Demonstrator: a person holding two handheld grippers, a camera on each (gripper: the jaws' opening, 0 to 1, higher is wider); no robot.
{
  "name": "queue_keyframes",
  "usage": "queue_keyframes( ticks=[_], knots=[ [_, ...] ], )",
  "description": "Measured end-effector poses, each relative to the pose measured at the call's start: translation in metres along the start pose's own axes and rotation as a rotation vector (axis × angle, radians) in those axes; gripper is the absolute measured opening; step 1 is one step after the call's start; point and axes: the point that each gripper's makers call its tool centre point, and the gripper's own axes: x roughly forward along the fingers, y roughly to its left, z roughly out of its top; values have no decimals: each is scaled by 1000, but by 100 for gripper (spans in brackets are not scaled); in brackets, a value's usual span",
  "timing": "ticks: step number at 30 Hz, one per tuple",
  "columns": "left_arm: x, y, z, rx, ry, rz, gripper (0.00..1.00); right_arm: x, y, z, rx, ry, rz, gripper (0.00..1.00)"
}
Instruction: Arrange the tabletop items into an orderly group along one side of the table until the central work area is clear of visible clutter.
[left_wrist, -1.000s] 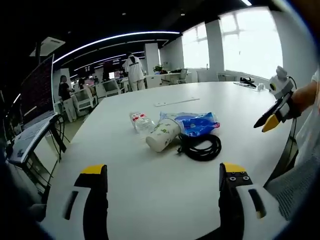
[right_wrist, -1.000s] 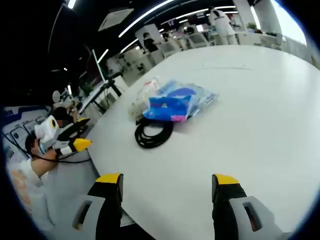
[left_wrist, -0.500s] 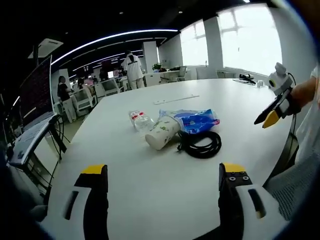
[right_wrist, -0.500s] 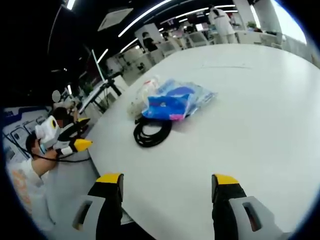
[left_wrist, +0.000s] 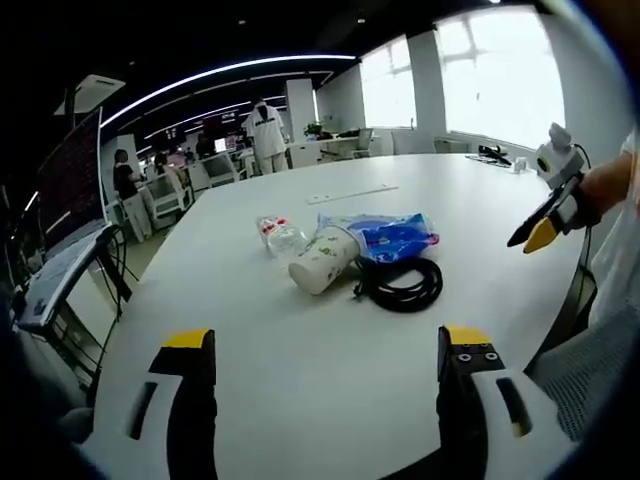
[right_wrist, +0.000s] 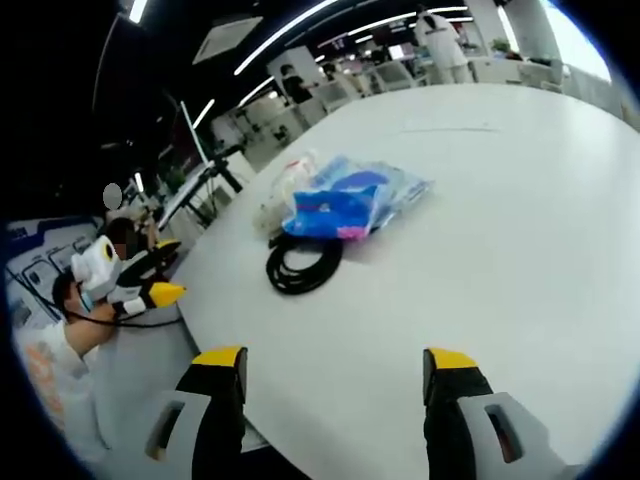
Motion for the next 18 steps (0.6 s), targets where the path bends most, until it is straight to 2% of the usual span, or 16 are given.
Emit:
queue_keyframes(
  ticks=[6,14,18],
  knots=[
    [1,-2,-2,-17,9,-1,93,-2,0,-7,13,-1,5,72],
    [5,-10,-5,-62,14,-27,94,-14,-13,-12,50,-32,-28,74],
    [5,-16,-3,-35,11,-46,93,-20,-16,-20,65,-31,-42,74]
  ],
)
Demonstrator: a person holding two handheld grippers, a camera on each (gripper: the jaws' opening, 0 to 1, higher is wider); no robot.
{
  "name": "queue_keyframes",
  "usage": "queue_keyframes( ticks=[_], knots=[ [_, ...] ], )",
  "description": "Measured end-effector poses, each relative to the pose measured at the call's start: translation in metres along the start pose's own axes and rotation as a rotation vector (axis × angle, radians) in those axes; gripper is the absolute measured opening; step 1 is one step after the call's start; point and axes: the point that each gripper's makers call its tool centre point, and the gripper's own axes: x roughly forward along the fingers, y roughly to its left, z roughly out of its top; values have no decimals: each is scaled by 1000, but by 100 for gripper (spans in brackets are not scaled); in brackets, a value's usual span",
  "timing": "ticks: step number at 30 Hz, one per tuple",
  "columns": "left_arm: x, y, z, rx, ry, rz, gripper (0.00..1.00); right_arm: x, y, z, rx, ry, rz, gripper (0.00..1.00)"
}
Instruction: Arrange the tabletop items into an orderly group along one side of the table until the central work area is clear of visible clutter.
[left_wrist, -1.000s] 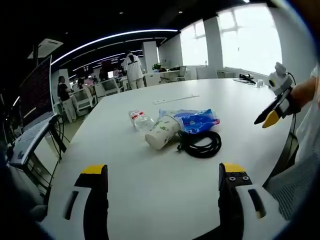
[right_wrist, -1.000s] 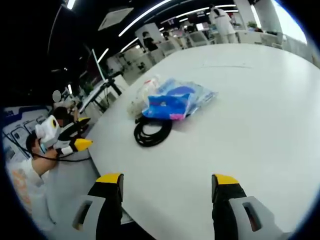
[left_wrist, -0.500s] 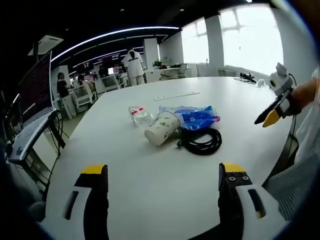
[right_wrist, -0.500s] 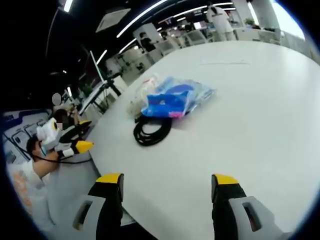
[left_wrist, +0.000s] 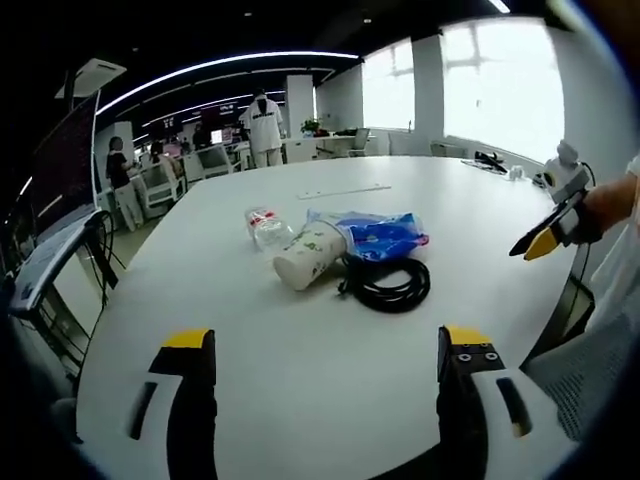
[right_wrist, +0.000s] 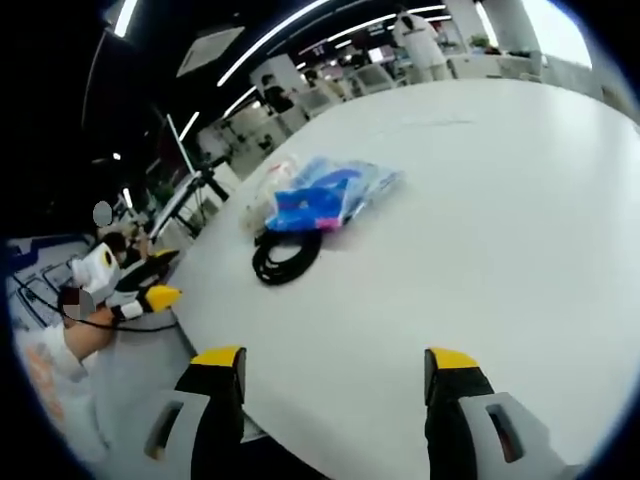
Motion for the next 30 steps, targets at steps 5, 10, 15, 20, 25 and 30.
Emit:
queue_keyframes(
  ticks=[5,10,15,20,25,30],
  knots=[
    [3,-4,-4,3,20,-18,93,-8,0,-8,11,-2,-4,74],
    [3,-5,-4,-6,18,-29,93,-11,-1,-13,29,-11,-14,74],
    [2,-5,-5,-11,19,-28,92,-13,1,-15,33,-16,-14,73],
    [10,-9,-7,-42,38,-56,90,-13,-1,-7,39,-40,-22,73],
    [20,-16,7,-15,29,-81,89,-12,-3,-2,48,-56,-29,72],
    [31,-19,18,-41,14,-99,89,-13,-5,-1,61,-68,-35,72]
  ],
)
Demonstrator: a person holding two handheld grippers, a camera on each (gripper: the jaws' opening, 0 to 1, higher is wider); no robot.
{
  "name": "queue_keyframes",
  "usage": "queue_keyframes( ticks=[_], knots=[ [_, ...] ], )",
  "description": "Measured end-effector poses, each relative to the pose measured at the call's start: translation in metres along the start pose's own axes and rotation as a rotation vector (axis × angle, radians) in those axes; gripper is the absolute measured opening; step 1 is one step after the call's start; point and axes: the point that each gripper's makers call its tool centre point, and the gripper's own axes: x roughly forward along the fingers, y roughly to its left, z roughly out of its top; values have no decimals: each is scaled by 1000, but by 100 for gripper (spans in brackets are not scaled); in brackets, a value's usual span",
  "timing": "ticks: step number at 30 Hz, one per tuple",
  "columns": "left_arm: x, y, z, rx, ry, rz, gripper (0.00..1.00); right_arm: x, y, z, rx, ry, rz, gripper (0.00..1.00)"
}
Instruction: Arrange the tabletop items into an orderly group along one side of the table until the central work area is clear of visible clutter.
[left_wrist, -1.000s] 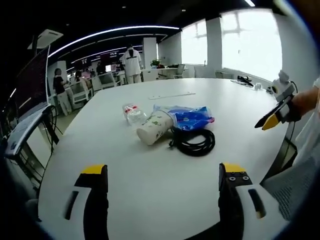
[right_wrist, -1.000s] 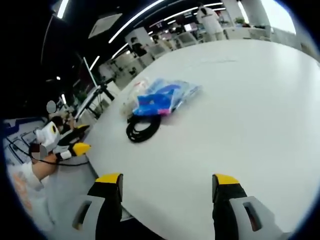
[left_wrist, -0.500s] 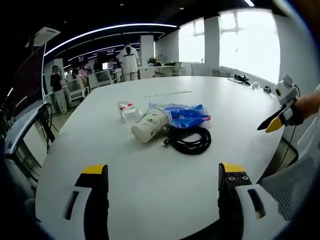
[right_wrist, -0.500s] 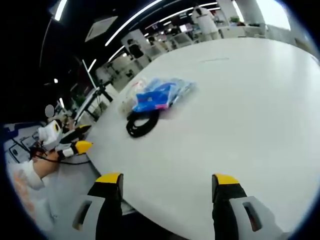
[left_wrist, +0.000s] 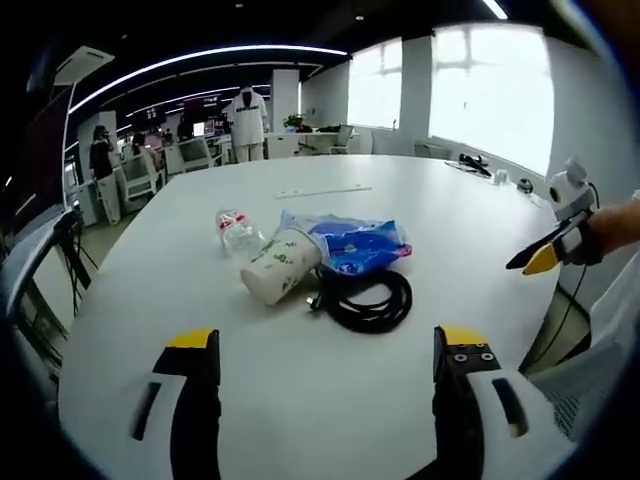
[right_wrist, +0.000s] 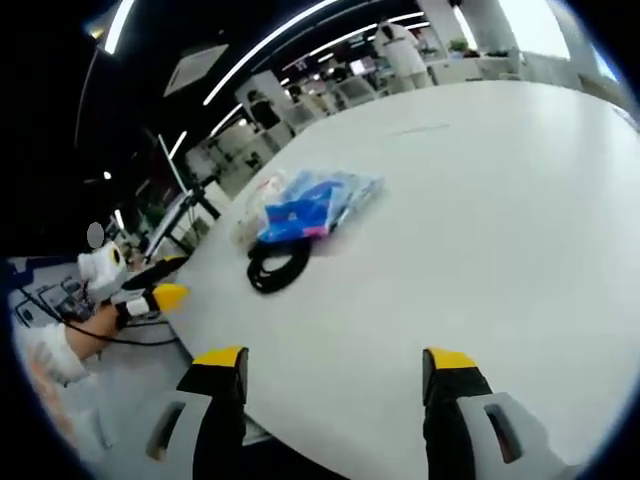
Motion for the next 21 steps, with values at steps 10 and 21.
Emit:
queue_keyframes(
  ticks=[10,21],
  knots=[
    [28,-11,10,-62,19,-53,85,-3,-1,4,22,-19,-13,68],
    [52,-17,20,-153,49,-99,68,4,-1,25,34,-51,-15,60]
  ],
)
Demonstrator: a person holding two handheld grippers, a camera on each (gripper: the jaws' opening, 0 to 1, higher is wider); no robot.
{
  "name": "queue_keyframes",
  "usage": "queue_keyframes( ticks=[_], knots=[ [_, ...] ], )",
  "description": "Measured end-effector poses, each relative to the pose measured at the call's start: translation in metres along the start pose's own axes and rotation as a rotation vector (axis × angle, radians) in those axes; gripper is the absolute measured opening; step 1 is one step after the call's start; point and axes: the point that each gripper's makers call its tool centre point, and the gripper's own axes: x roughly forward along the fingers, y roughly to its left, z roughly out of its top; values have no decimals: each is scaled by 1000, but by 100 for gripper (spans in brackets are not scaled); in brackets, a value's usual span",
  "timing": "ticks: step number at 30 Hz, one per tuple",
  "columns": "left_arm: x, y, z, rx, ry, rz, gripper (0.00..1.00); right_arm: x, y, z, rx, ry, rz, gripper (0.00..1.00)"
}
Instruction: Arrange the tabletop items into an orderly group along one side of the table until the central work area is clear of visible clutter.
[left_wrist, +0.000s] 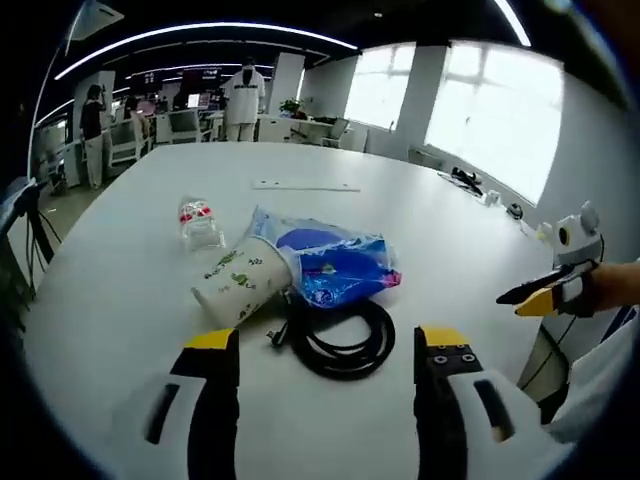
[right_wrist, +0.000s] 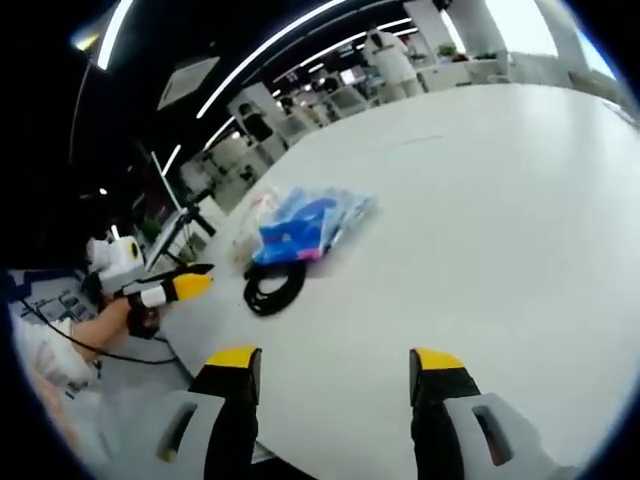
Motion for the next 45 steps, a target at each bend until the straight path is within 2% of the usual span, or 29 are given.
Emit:
queue_keyframes(
  ticks=[8,11,13,17,24,28,29,31,33,45],
  knots=[
    [18,2,3,-45,18,9,56,17,8,26,-5,-31,14,55],
    [24,0,4,-63,28,-5,49,24,12,33,5,-42,26,49],
    [28,0,6,-74,20,-4,49,30,17,37,13,-43,40,45],
    [35,4,6,-99,25,11,45,44,22,45,-11,-32,45,43],
    [50,7,11,-136,14,21,40,67,29,58,-1,-21,56,38],
    [60,7,14,-156,24,25,33,82,31,62,-25,-3,55,34],
    [62,4,17,-151,20,17,32,85,31,63,-25,2,54,34],
    [69,1,17,-61,54,20,29,94,30,64,-16,12,49,33],
    [73,4,15,-45,84,60,27,102,28,65,1,22,46,33],
    [83,9,8,-82,118,87,11,131,21,71,5,53,26,26]
  ],
)
